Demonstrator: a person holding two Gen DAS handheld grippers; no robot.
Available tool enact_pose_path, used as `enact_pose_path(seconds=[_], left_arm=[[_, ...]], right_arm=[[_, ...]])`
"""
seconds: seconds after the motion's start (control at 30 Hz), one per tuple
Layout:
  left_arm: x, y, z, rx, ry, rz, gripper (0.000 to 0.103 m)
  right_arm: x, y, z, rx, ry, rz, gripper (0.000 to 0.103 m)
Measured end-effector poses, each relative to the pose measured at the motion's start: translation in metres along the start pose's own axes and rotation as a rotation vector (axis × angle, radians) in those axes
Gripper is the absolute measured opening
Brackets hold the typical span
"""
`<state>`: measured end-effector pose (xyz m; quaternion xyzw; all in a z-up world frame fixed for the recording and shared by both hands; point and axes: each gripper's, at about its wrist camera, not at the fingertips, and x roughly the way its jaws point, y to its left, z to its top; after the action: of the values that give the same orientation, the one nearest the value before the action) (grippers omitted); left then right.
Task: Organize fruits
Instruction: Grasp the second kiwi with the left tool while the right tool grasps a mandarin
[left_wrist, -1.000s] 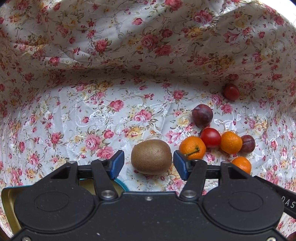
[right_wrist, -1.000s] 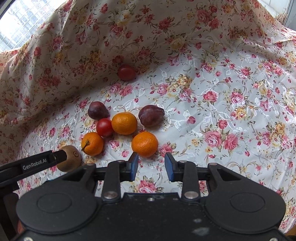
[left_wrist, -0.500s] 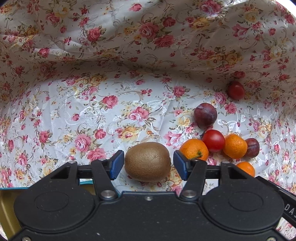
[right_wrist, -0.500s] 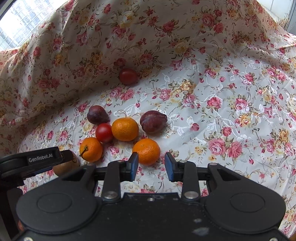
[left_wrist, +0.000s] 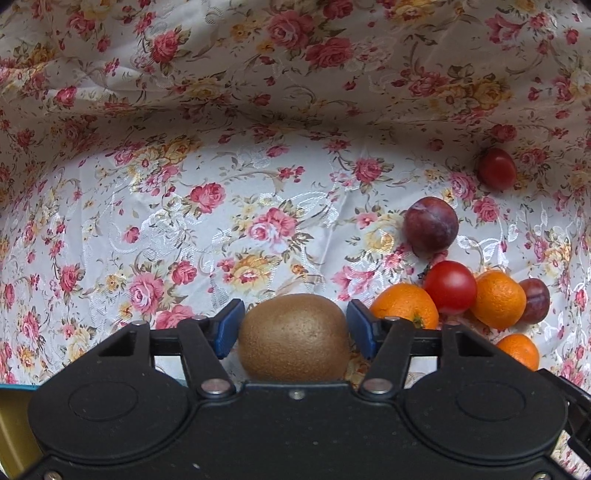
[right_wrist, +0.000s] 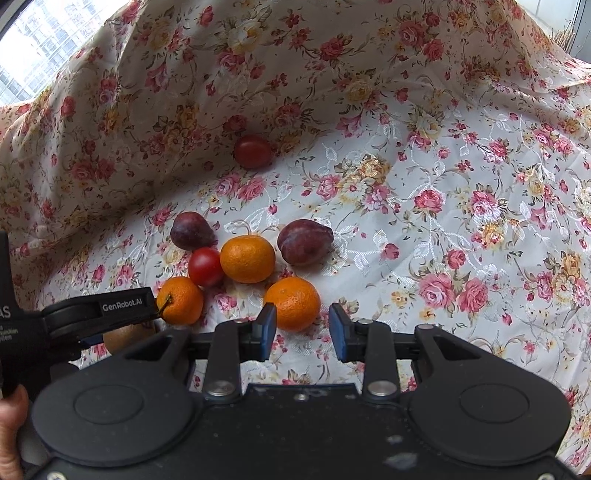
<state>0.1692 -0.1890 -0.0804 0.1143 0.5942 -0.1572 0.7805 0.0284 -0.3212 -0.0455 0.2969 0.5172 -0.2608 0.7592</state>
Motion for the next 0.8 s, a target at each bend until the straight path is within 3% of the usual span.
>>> enact_pose_path(seconds=[0.3, 0.47, 0.57, 0.67, 0.8], left_arm=[[-0.020, 0.003, -0.007, 0.009, -0.007, -0.042, 0.062], [-0.038, 0.012, -0.010, 0.026, -0.029, -0.047, 0.059], [-0.054, 0.018, -0.010, 0.027, -0.058, -0.064, 0.044], [-0.068, 0.028, -0.008, 0.011, -0.074, -0.102, 0.044], [-0.070, 0.032, -0.008, 0.008, -0.054, -0.144, 0.044]], right_arm=[[0.012, -0.005, 0.010, 0.154, 0.034, 0.053, 0.034], [0.020, 0.004, 0.013, 0.157, -0.009, -0.040, 0.042], [0.032, 0.006, 0.014, 0.144, 0.007, -0.083, 0.044], [0.043, 0.002, 0.011, 0.157, 0.045, -0.054, 0.043], [0.044, 0.015, 0.004, 0.084, 0.012, -0.095, 0.042]])
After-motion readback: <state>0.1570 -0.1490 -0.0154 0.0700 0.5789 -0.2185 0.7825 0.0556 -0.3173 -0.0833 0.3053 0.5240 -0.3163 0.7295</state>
